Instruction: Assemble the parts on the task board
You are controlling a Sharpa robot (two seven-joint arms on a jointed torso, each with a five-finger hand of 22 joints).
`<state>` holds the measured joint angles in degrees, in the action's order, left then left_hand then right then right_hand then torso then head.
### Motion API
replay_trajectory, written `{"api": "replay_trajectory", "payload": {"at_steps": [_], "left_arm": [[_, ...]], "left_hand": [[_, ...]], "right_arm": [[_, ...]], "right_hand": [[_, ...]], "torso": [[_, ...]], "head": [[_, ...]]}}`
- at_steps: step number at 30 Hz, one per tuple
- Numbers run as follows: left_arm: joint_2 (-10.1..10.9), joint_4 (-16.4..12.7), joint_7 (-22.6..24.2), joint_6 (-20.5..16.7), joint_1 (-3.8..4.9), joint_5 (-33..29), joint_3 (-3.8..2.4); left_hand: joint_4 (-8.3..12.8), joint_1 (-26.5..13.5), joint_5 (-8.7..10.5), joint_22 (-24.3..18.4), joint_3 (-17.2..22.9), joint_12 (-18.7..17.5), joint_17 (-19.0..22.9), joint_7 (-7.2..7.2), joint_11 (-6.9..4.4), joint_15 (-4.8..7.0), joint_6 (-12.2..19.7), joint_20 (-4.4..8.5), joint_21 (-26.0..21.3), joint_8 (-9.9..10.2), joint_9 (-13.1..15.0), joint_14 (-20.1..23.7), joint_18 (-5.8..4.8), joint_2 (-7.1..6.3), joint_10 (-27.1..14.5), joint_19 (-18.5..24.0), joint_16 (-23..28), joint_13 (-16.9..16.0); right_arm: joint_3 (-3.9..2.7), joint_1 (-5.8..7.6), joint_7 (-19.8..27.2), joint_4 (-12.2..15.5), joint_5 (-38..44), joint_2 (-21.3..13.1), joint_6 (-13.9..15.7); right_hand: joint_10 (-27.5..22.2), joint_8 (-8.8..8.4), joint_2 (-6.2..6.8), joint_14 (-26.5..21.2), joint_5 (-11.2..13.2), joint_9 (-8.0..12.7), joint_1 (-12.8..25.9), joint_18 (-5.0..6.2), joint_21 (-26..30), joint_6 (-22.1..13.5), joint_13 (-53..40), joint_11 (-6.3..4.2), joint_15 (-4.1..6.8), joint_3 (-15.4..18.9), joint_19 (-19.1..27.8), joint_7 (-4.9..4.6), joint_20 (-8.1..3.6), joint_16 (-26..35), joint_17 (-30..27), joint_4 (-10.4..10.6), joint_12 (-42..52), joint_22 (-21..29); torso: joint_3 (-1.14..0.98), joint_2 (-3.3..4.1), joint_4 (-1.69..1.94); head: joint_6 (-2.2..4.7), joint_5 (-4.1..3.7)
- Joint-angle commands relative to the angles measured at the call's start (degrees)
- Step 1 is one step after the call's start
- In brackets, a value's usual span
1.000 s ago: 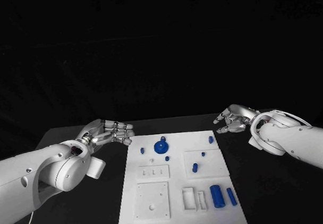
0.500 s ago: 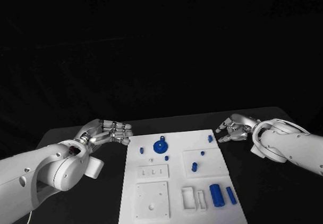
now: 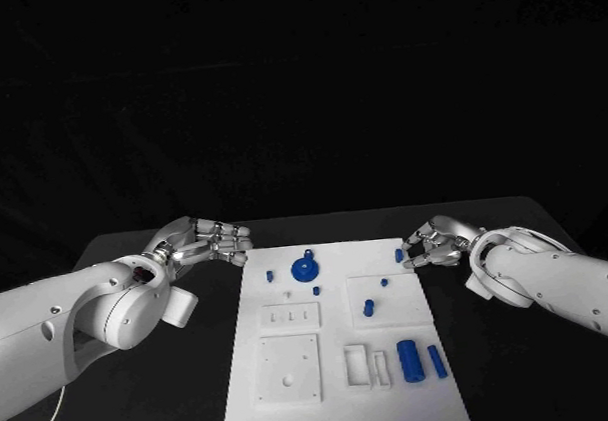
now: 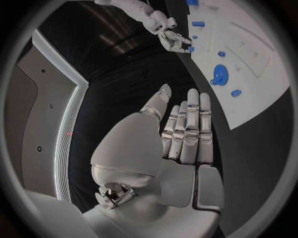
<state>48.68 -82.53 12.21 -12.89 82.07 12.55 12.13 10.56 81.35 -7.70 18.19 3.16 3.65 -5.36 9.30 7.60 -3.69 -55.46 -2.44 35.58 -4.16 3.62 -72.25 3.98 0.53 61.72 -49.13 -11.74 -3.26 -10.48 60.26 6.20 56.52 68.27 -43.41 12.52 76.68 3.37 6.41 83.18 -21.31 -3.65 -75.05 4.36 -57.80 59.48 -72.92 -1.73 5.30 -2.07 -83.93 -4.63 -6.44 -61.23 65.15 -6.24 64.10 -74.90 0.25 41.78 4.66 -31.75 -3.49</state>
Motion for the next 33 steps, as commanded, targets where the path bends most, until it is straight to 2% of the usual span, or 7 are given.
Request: {"api": "replay_trajectory", "payload": {"at_steps": [1,12,18,19,21,28,33], "left_arm": [[-0.01,-0.06,0.26,0.92,0.04,0.35,-0.04],[0.03,-0.13,0.09,1.17,0.04,0.5,-0.04],[0.07,-0.17,0.01,1.31,0.04,0.67,-0.04],[0.06,-0.18,0.02,1.33,0.04,0.69,-0.04],[0.04,-0.19,0.05,1.35,0.04,0.71,-0.04],[0.12,-0.25,0.03,1.39,0.04,0.73,-0.04],[0.17,-0.27,0.02,1.39,0.05,0.73,-0.04]], "left_hand": [[-0.13,0.15,-0.17,-0.05,-0.3,-0.28,0.09,0.12,0.05,-0.11,0.39,-0.3,-0.18,0.27,0.02,-0.23,-0.37,-0.33,-0.52,-0.15,0.17,-0.07],[-0.34,0.41,-0.18,-0.22,-0.39,-0.28,0.12,0.14,0.05,-0.12,0.49,-0.31,-0.4,0.25,0.02,-0.22,-0.36,-0.39,-0.57,-0.29,0.21,-0.07],[-0.34,0.41,-0.18,-0.22,-0.39,-0.28,0.12,0.14,0.05,-0.12,0.49,-0.31,-0.4,0.25,0.02,-0.22,-0.36,-0.39,-0.57,-0.29,0.21,-0.07],[-0.69,0.13,0.36,-0.34,-0.53,-0.27,0.13,0.12,0.04,-0.17,0.49,-0.38,-0.57,0.24,0.02,-0.2,-0.39,-0.35,-0.6,-0.31,0.22,-0.08],[-1.05,-0.16,0.98,-0.54,-0.71,-0.27,0.1,0.1,0.03,-0.22,0.54,-0.45,-0.84,0.25,0.02,-0.21,-0.4,-0.33,-0.61,-0.4,0.18,-0.08],[-1.05,-0.16,0.98,-0.54,-0.71,-0.27,0.1,0.1,0.03,-0.22,0.54,-0.45,-0.84,0.25,0.02,-0.21,-0.4,-0.33,-0.61,-0.4,0.18,-0.08],[-1.8,0.16,0.99,-1.39,-0.91,-0.27,0.0,0.12,0.05,-0.22,0.55,-0.45,-1.89,0.24,0.02,-0.15,-0.41,-0.36,-0.66,-1.18,0.08,-0.08]], "right_arm": [[-0.02,-0.16,0.37,-0.13,-1.37,0.22,-0.01],[-0.02,-0.35,0.42,-0.54,-1.51,0.96,0.16],[-0.01,-0.37,0.25,-0.85,-1.5,1.47,0.63],[-0.01,-0.37,0.25,-0.9,-1.5,1.57,0.66],[-0.01,-0.37,0.31,-0.99,-1.49,1.74,0.61],[-0.01,-0.37,0.6,-1.28,-1.49,2.25,0.49],[-0.01,-0.37,0.61,-1.48,-1.48,2.51,0.61]], "right_hand": [[0.27,0.22,-0.44,0.23,-0.07,-0.04,0.13,-0.29,0.01,0.05,-0.09,0.35,-0.24,-0.04,-1.52,-0.08,0.31,-0.25,0.08,0.55,-0.16,-7.21],[0.26,0.17,-0.77,0.24,0.89,-0.01,-0.25,-0.23,-0.01,0.18,-0.15,0.26,-0.22,-0.88,-1.51,-0.02,0.37,-0.38,0.23,0.31,-0.05,-7.21],[0.39,0.14,-1.1,0.24,3.38,0.01,-0.47,-0.3,-0.17,0.64,-0.25,0.26,-0.14,-3.06,-1.5,0.11,0.3,-0.39,0.28,-1.0,0.11,-7.24],[0.4,0.18,-1.06,0.24,3.83,0.0,-0.21,-0.32,-0.17,0.69,-0.25,0.22,-0.12,-3.82,-1.49,0.14,0.26,-0.4,0.3,-1.39,0.12,-7.24],[0.48,0.19,-1.11,0.26,3.95,-0.02,-0.11,-0.35,-0.29,1.0,-0.32,0.11,-0.05,-4.19,-1.52,0.29,0.23,-0.45,0.36,-1.59,0.24,-7.27],[0.63,0.17,-2.09,0.28,5.34,-0.01,0.28,-0.54,-0.44,2.38,-0.52,0.02,0.11,-6.4,-1.49,0.57,0.0,-0.61,0.56,-2.86,0.49,-7.28],[0.7,0.16,-2.21,0.3,6.02,0.0,0.6,-0.55,-0.61,2.56,-0.6,0.02,0.11,-7.34,-1.51,0.59,0.01,-0.67,0.63,-3.24,0.6,-7.32]], "torso": [[0.04,-0.01,-0.07],[0.06,-0.06,-0.11],[0.09,-0.05,-0.1],[0.08,-0.06,-0.1],[0.09,-0.08,-0.06],[0.07,-0.08,-0.13],[0.08,-0.11,-0.14]], "head": [[-0.11,0.13],[-0.19,0.12],[0.04,0.23],[0.02,0.18],[0.04,0.09],[-0.01,0.01],[-0.06,0.13]]}}
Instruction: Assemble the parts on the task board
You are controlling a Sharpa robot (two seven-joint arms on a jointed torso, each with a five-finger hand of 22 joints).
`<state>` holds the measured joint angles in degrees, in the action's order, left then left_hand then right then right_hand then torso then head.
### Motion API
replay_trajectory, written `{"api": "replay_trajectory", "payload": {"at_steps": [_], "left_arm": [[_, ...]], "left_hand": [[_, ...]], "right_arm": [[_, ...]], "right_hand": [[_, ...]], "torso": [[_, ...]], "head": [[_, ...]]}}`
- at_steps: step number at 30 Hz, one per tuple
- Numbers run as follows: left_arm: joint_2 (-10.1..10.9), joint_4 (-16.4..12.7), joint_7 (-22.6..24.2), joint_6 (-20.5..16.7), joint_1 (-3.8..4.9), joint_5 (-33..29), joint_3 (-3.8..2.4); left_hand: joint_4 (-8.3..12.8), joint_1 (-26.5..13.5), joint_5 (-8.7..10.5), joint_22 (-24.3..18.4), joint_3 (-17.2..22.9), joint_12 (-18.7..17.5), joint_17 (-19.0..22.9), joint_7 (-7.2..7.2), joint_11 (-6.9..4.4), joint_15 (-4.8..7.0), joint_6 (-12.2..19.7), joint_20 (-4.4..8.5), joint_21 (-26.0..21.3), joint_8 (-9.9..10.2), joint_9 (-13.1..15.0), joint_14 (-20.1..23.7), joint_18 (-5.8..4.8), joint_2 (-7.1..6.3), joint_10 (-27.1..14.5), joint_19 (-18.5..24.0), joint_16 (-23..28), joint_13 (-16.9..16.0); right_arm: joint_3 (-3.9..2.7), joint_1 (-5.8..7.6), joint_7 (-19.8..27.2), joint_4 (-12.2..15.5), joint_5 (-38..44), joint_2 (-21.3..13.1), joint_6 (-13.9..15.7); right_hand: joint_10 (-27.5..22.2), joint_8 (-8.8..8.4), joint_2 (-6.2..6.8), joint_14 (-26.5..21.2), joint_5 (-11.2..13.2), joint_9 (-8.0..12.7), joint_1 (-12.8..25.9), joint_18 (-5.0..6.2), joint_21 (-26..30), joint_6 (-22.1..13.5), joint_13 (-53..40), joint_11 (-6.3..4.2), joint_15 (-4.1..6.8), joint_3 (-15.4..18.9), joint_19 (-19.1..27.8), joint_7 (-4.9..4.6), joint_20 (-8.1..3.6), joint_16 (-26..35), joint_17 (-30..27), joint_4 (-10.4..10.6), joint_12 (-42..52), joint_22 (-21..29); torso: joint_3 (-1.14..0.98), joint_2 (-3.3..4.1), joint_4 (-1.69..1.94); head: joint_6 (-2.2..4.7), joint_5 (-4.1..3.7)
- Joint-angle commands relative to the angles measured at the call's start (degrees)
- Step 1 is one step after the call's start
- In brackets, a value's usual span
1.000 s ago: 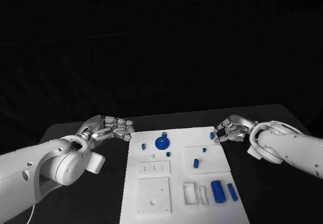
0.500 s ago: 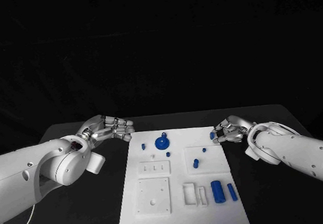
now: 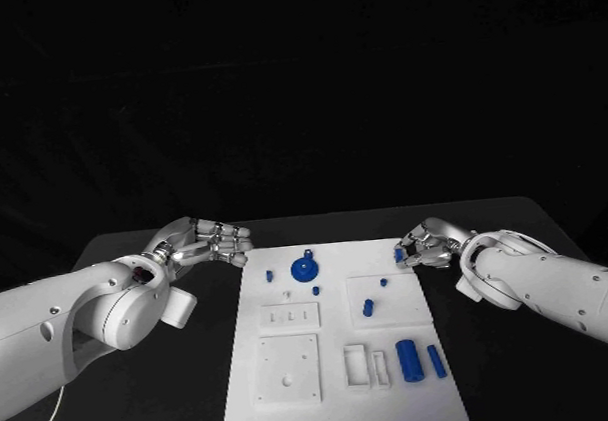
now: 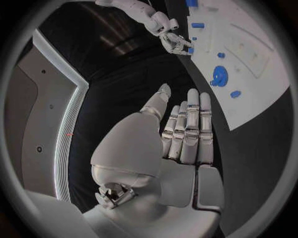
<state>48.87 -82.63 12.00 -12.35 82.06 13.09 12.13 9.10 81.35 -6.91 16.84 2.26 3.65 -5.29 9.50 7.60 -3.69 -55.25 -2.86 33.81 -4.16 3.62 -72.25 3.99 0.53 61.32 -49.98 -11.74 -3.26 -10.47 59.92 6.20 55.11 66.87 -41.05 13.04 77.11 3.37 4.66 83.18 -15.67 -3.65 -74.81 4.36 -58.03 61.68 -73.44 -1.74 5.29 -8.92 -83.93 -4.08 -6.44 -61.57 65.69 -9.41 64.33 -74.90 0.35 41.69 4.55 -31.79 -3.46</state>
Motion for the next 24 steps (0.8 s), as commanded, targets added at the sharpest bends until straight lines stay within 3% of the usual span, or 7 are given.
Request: {"api": "replay_trajectory", "payload": {"at_steps": [1,7,13,18,24], "left_arm": [[-0.02,-0.18,0.22,0.85,0.05,0.2,-0.04],[0.02,-0.16,0.18,0.83,0.05,0.2,-0.04],[0.05,-0.16,0.09,0.87,0.05,0.2,-0.04],[0.06,-0.15,-0.03,0.91,0.05,0.2,-0.04],[0.07,-0.14,-0.12,0.89,0.05,0.21,-0.04]], "left_hand": [[-0.34,0.16,0.2,-0.05,0.0,-0.26,-0.06,-0.09,0.05,-0.22,0.35,-0.03,-0.12,0.24,0.02,-0.15,-0.41,-0.36,-0.26,-0.33,0.08,-0.08],[-0.34,0.16,0.2,-0.05,0.0,-0.26,-0.06,-0.09,0.05,-0.22,0.35,-0.03,-0.12,0.24,0.02,-0.15,-0.41,-0.36,-0.26,-0.33,0.08,-0.08],[-0.34,0.16,0.2,-0.05,0.0,-0.26,-0.06,-0.09,0.05,-0.22,0.35,-0.03,-0.12,0.24,0.02,-0.15,-0.41,-0.36,-0.26,-0.33,0.08,-0.08],[-0.34,0.16,0.2,-0.05,0.0,-0.26,-0.06,-0.09,0.05,-0.22,0.35,-0.03,-0.12,0.24,0.02,-0.15,-0.41,-0.36,-0.26,-0.33,0.08,-0.08],[-0.53,0.43,0.26,-0.31,-0.01,-0.27,-0.09,-0.1,0.04,-0.2,0.34,0.01,-0.4,0.23,0.03,-0.13,-0.43,-0.45,-0.25,-0.63,0.05,-0.08]], "right_arm": [[-0.02,-0.03,0.61,-0.1,-0.07,0.2,0.13],[-0.02,-0.03,0.58,-0.27,-0.06,0.39,0.44],[-0.02,-0.03,0.62,-0.43,-0.04,0.52,1.01],[-0.02,-0.04,0.73,-0.56,-0.04,0.69,1.8],[-0.02,-0.06,0.62,-0.63,-0.01,0.85,3.67]], "right_hand": [[0.3,0.18,-0.55,0.31,0.62,-0.01,0.38,-0.55,-0.37,0.47,-0.11,0.03,0.12,-0.74,-1.52,0.05,0.0,-0.36,0.13,-0.17,0.39,-7.32],[0.28,0.18,-1.09,0.29,2.29,-0.02,0.48,-0.54,-0.38,1.08,-0.13,0.1,0.1,-1.81,-1.48,0.09,0.02,-0.31,0.12,-0.52,0.39,-7.31],[0.26,0.31,-2.22,0.29,5.57,-0.21,0.49,-0.46,-0.47,4.93,-0.24,0.57,-0.17,-3.98,-1.48,0.07,0.2,-0.36,0.17,-0.64,0.54,-7.33],[0.29,0.29,-2.66,0.28,6.72,-0.38,0.61,-0.39,-0.54,8.31,-0.3,0.51,-0.15,-5.22,-1.48,0.45,0.27,-0.43,0.25,-0.86,0.67,-7.34],[0.39,0.25,-3.26,0.29,8.81,-0.5,0.54,-0.5,-0.65,9.86,-0.3,0.32,0.07,-6.92,-1.47,0.76,0.04,-0.49,0.38,-1.45,0.66,-7.34]], "torso": [[-0.02,-0.03,-0.02],[-0.05,-0.05,-0.04],[-0.06,-0.03,-0.05],[-0.09,-0.02,-0.07],[-0.1,-0.04,-0.03]], "head": [[-0.12,0.1],[-0.11,0.13],[-0.1,0.12],[-0.12,0.06],[-0.13,0.01]]}}
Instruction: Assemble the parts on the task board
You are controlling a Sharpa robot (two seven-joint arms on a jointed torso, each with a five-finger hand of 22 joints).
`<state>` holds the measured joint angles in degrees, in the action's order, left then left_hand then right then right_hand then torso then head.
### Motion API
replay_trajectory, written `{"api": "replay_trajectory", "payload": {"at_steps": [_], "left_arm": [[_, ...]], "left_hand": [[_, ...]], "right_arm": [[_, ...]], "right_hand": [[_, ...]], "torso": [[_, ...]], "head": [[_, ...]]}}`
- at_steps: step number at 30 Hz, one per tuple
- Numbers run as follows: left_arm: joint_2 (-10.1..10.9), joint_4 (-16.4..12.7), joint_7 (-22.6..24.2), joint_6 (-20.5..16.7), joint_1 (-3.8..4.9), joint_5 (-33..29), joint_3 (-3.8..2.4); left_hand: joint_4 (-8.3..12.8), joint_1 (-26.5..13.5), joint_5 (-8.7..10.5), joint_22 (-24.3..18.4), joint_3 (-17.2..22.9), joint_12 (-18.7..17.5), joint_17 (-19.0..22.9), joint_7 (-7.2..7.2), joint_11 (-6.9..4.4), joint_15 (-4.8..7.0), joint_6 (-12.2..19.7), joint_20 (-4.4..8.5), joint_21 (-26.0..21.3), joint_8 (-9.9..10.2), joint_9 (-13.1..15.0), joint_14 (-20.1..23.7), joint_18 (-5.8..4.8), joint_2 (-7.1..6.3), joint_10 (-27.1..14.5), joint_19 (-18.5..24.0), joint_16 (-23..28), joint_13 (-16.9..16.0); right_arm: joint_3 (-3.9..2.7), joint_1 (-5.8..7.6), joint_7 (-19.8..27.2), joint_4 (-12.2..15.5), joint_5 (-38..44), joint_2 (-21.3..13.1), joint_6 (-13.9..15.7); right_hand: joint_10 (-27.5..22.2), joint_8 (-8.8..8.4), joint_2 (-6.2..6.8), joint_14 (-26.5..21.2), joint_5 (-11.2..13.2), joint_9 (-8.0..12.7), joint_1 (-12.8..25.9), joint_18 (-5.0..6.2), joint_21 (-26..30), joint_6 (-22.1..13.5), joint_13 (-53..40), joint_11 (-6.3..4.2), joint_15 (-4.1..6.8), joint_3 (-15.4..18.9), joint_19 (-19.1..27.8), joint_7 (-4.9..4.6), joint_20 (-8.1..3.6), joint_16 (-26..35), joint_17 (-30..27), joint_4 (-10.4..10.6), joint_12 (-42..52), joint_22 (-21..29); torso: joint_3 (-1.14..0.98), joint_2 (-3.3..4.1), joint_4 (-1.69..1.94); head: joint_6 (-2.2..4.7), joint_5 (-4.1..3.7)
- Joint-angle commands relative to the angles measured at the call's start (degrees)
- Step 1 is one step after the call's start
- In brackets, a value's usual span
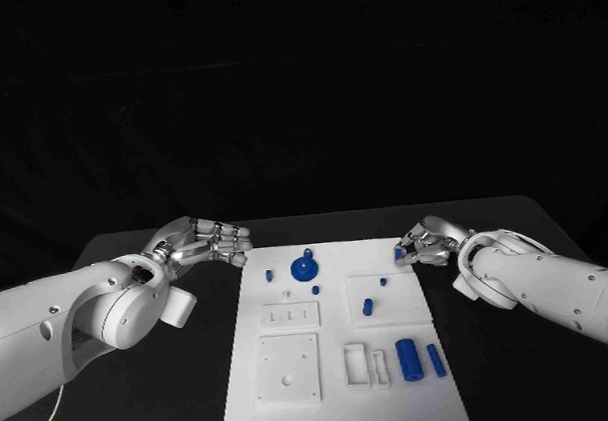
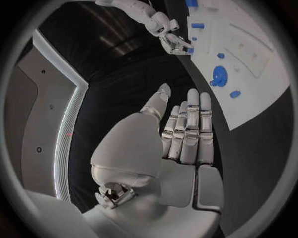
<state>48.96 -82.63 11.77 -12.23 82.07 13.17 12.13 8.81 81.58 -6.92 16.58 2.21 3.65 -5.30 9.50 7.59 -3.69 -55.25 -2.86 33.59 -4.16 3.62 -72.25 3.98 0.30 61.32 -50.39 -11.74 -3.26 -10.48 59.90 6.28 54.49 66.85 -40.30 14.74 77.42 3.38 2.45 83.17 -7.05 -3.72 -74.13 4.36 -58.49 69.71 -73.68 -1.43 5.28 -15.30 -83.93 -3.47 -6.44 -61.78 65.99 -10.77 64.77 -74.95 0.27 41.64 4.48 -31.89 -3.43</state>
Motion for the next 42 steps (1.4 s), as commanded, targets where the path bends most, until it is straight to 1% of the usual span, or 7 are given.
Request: {"api": "replay_trajectory", "payload": {"at_steps": [1,9,14,19,26,36,42], "left_arm": [[-0.02,-0.14,0.09,0.78,0.05,0.15,-0.04],[-0.18,0.55,-1.33,1.21,0.06,0.29,-0.15],[-0.6,2.42,-4.26,2.35,0.89,0.3,-0.44],[-2.05,4.72,-8.52,4.38,2.59,0.97,-0.54],[-5.65,6.25,-13.93,4.08,3.63,3.63,-0.53],[-8.75,4.68,-25.08,4.2,3.81,5.2,-0.21],[-10.37,4.95,-28.21,5.46,3.8,7.52,-0.12]], "left_hand": [[-0.24,0.26,0.27,-0.05,0.08,-0.25,-0.09,-0.13,0.02,-0.19,0.22,0.02,-0.17,0.18,0.04,-0.13,-0.43,-0.15,-0.13,-0.22,0.06,-0.08],[-0.88,-1.14,0.4,-0.04,0.25,-0.2,-0.34,-0.79,-0.96,0.19,-1.47,0.24,-0.12,0.05,0.05,-0.39,-0.59,0.5,4.02,-0.32,-0.29,-0.07],[-2.34,-3.5,0.4,0.31,0.26,0.03,-2.15,-2.3,-3.58,2.12,-4.35,1.74,0.93,-0.17,0.09,-3.8,-1.02,1.16,11.51,-2.99,-3.96,-0.19],[-5.72,-7.55,1.31,2.31,-1.56,0.08,-9.38,-4.25,-6.35,4.89,-7.72,4.94,4.58,0.18,0.26,-5.83,-2.65,0.48,19.64,-6.87,-15.97,-0.47],[-9.17,-8.63,1.45,5.1,-3.43,1.15,-16.27,-4.38,-7.28,6.2,-7.94,6.48,8.56,0.26,0.38,-3.0,-2.9,-0.75,23.39,-7.91,-28.33,-0.95],[-11.12,-11.08,1.1,10.62,-3.78,13.86,-21.48,-5.85,-9.66,8.75,-10.87,8.94,15.75,0.06,0.68,-4.87,-2.63,-1.55,25.12,-10.63,-40.99,-5.94],[-12.38,-13.17,-13.59,12.44,-3.09,15.65,-21.95,-7.94,-10.46,9.34,-15.55,9.54,16.49,-1.47,5.83,-4.04,-3.09,-3.12,25.08,-9.97,-43.38,-6.78]], "right_arm": [[-0.02,-0.04,0.51,0.0,0.02,0.13,2.37],[-0.27,-0.01,0.13,1.38,0.43,-0.17,4.24],[-1.0,0.63,-0.7,3.79,1.7,-0.7,4.31],[-1.5,1.71,-2.24,7.7,4.7,-1.1,3.54],[-2.01,2.72,-5.56,13.82,10.59,-0.52,1.76],[-2.08,3.51,-15.94,21.15,18.0,2.12,-0.74],[-1.99,3.6,-19.28,23.78,20.33,4.1,-1.29]], "right_hand": [[0.09,0.24,-1.05,0.29,0.2,-0.43,-0.14,-0.5,-0.19,1.85,-0.06,0.01,0.09,-0.57,-1.47,0.14,0.03,-0.27,0.08,-0.11,0.23,-7.3],[0.05,0.24,-0.83,0.31,-0.75,-0.42,0.11,-0.43,-0.21,1.9,0.03,0.0,0.1,-1.36,-1.47,0.1,0.02,-0.25,0.13,-0.48,0.03,-7.29],[0.08,0.23,-0.74,0.33,-0.9,-0.41,0.21,-0.41,-0.2,1.91,0.02,0.0,0.09,-1.45,-1.47,0.1,0.03,-0.27,0.17,-0.54,0.04,-7.28],[0.11,0.23,-0.69,0.33,-0.4,-0.39,0.33,-0.39,-0.23,1.89,-0.01,-0.01,0.08,-1.57,-1.49,0.13,0.05,-0.23,0.16,-0.51,0.04,-7.29],[0.04,0.24,-0.27,0.31,0.21,-0.38,0.02,-0.38,-0.22,1.83,0.07,-0.02,0.07,-2.14,-1.5,0.12,0.07,-0.06,0.13,0.18,-0.15,-7.29],[-0.56,0.21,2.06,0.27,3.42,-0.3,-0.3,-0.26,0.71,0.85,0.68,0.07,-0.09,-7.06,-1.48,-0.09,0.24,0.85,-0.33,2.87,-1.08,-7.15],[-0.62,0.24,2.27,0.25,2.89,-0.31,-0.35,-0.26,0.7,0.84,0.76,0.01,-0.11,-7.29,-1.52,-0.15,0.23,0.98,-0.39,3.0,-1.18,-7.17]], "torso": [[-0.01,0.01,0.02],[-0.02,-0.1,-0.33],[0.03,-0.34,-0.82],[0.1,-1.04,-1.3],[0.4,-1.97,-1.64],[0.82,-2.53,-1.9],[0.97,-2.8,-1.75]], "head": [[-0.02,0.01],[0.4,0.28],[0.74,0.61],[0.64,1.37],[0.15,2.66],[-0.55,3.79],[-1.25,3.93]]}}
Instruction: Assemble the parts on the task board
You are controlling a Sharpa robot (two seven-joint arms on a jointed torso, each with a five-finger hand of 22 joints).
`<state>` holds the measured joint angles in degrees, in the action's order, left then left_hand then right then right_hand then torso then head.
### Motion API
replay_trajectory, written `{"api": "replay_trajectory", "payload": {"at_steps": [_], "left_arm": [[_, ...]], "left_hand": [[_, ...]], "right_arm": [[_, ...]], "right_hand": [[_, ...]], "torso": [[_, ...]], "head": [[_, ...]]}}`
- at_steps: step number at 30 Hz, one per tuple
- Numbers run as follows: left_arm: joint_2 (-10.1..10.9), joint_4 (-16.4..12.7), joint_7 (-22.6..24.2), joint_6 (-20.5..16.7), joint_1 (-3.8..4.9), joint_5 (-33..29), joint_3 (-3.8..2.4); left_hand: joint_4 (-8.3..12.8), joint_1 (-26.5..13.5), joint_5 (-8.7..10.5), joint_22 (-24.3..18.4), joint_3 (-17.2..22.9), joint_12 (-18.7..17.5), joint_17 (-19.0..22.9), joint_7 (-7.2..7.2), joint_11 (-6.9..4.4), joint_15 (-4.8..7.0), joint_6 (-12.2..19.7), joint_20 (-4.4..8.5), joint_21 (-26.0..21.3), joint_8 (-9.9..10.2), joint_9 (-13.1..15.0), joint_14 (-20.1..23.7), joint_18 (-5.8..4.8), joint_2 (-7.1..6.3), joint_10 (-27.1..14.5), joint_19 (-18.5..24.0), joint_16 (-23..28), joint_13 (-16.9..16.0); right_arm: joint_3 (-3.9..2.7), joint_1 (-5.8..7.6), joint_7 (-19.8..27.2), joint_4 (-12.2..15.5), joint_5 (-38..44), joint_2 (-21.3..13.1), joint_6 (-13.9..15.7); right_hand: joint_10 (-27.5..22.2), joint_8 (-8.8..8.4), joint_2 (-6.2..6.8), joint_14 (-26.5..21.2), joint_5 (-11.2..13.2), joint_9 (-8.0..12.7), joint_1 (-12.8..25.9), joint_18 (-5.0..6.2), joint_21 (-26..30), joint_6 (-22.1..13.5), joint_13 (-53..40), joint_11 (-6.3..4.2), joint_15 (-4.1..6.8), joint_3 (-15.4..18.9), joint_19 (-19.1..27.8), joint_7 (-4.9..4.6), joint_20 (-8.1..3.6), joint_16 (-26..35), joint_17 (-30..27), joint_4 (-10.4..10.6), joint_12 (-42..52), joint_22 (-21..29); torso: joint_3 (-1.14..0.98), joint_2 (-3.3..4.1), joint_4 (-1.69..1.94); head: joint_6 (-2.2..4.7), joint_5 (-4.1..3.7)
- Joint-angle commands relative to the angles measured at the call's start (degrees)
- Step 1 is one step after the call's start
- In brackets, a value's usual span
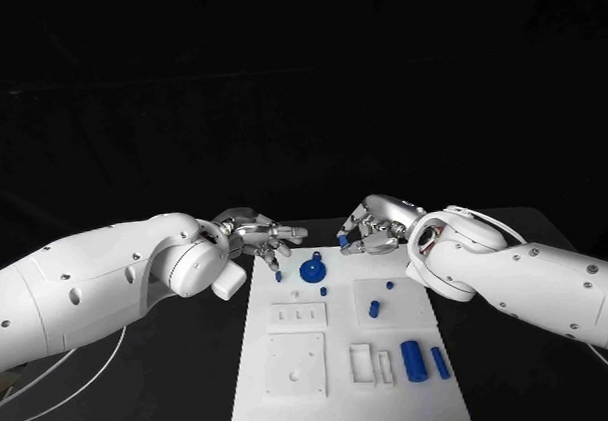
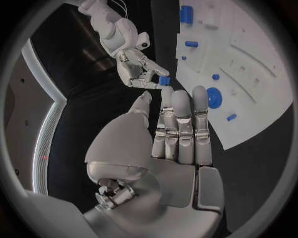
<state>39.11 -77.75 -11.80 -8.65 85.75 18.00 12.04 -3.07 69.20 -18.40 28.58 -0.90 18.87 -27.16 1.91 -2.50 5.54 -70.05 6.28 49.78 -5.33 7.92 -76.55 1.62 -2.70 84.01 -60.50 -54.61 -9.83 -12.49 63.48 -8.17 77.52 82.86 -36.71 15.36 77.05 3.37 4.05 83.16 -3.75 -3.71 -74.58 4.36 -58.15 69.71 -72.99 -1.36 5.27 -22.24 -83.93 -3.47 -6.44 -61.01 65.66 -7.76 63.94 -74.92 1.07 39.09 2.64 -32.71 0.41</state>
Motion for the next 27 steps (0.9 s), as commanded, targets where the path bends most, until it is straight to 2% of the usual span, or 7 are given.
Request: {"api": "replay_trajectory", "payload": {"at_steps": [1,5,7,9,11,18,27], "left_arm": [[-0.77,0.12,-4.98,1.97,0.12,3.31,-0.01],[-1.57,0.22,-6.15,1.93,0.11,5.97,0.01],[-2.1,0.25,-7.52,1.3,0.11,7.0,0.02],[-2.48,0.24,-8.76,0.7,0.11,7.45,0.03],[-2.81,0.22,-9.86,0.28,0.1,7.87,0.04],[-3.83,0.5,-12.38,-0.75,0.04,9.53,0.13],[-4.63,0.67,-13.16,-1.44,-0.11,10.96,0.47]], "left_hand": [[-1.15,-1.05,-2.57,1.22,0.66,0.98,-0.07,-0.43,-0.51,0.18,-0.65,0.56,0.54,-0.26,4.63,0.6,-0.86,-0.63,2.21,0.36,-1.16,-0.67],[-2.42,-1.85,-2.67,2.49,1.26,1.5,0.15,-1.19,-0.78,0.28,-0.9,0.66,0.57,-0.98,11.7,0.8,-0.89,-1.93,2.24,0.58,-2.19,-1.62],[-4.7,-2.49,-0.97,3.35,2.2,1.32,0.72,-1.04,-0.73,0.17,-0.34,0.55,0.09,-0.67,17.11,1.0,-0.84,-3.08,2.21,0.66,-2.47,-2.14],[-5.68,-2.58,-0.12,3.98,2.49,1.21,1.09,-1.16,-0.57,0.19,-0.16,0.51,-0.28,0.18,19.55,1.09,-0.83,-3.69,2.16,0.59,-2.69,-2.45],[-6.07,-2.9,3.54,4.2,2.51,1.07,1.26,-0.9,-0.47,0.04,-0.01,0.42,-0.49,0.61,20.12,1.25,-0.84,-3.89,2.08,0.67,-2.66,-2.5],[-6.99,-3.23,6.25,5.3,3.05,0.4,2.12,-0.61,-0.25,-0.14,0.43,0.2,-1.49,1.4,21.3,1.43,-0.74,-4.56,2.02,0.58,-2.61,-2.68],[-7.08,-3.19,6.39,6.22,3.11,-0.52,3.0,-0.39,-0.01,-0.35,1.02,0.0,-2.82,1.45,21.46,1.82,-0.74,-4.72,1.81,0.53,-2.25,-2.55]], "right_arm": [[0.04,0.04,-5.2,1.08,4.58,0.82,-2.01],[0.13,0.08,-6.22,2.06,5.2,1.65,-2.45],[0.2,0.11,-6.74,2.62,5.48,2.05,-2.73],[0.26,0.13,-7.04,2.99,5.61,2.34,-2.95],[0.32,0.14,-7.28,3.31,5.69,2.57,-3.13],[0.41,0.15,-7.7,4.14,5.82,3.11,-3.63],[0.5,0.16,-7.97,5.03,6.06,3.54,-4.22]], "right_hand": [[-0.26,0.25,0.68,0.26,-0.41,-0.32,0.11,-0.26,0.35,0.84,0.08,-0.05,-0.1,-0.35,-1.52,-0.15,0.23,0.21,-0.06,0.0,-0.36,-7.2],[-0.22,0.24,0.85,0.29,-0.66,-0.32,0.24,-0.26,0.33,0.83,0.07,-0.08,-0.09,-0.36,-1.55,-0.12,0.23,0.21,-0.05,0.15,-0.32,-7.21],[-0.23,0.24,0.9,0.28,-0.76,-0.31,0.22,-0.26,0.33,0.82,0.08,-0.1,-0.09,-0.38,-1.56,-0.12,0.22,0.21,-0.04,0.17,-0.33,-7.21],[-0.23,0.24,0.9,0.28,-0.76,-0.31,0.22,-0.26,0.33,0.82,0.08,-0.1,-0.09,-0.38,-1.56,-0.12,0.22,0.21,-0.04,0.17,-0.33,-7.21],[-0.23,0.24,0.9,0.28,-0.76,-0.31,0.22,-0.26,0.33,0.82,0.08,-0.1,-0.09,-0.38,-1.56,-0.12,0.22,0.21,-0.04,0.17,-0.33,-7.21],[-0.24,0.24,1.02,0.29,-1.09,-0.33,0.16,-0.28,0.28,0.94,0.07,-0.17,-0.09,-0.34,-1.62,-0.09,0.22,0.31,-0.06,0.32,-0.3,-7.24],[-0.28,0.25,1.0,0.3,-1.18,-0.34,0.17,-0.29,0.27,1.01,0.08,-0.21,-0.08,-0.22,-1.64,-0.06,0.21,0.31,-0.03,0.39,-0.33,-7.25]], "torso": [[0.14,-0.18,0.03],[0.1,-0.04,0.03],[0.05,-0.01,-0.06],[-0.04,0.03,-0.16],[-0.06,0.08,-0.19],[-0.11,0.01,-0.09],[-0.11,0.04,-0.09]], "head": [[-0.39,0.12],[-0.59,0.17],[-0.66,0.23],[-0.71,0.31],[-0.7,0.34],[-0.81,0.15],[-0.89,0.02]]}}
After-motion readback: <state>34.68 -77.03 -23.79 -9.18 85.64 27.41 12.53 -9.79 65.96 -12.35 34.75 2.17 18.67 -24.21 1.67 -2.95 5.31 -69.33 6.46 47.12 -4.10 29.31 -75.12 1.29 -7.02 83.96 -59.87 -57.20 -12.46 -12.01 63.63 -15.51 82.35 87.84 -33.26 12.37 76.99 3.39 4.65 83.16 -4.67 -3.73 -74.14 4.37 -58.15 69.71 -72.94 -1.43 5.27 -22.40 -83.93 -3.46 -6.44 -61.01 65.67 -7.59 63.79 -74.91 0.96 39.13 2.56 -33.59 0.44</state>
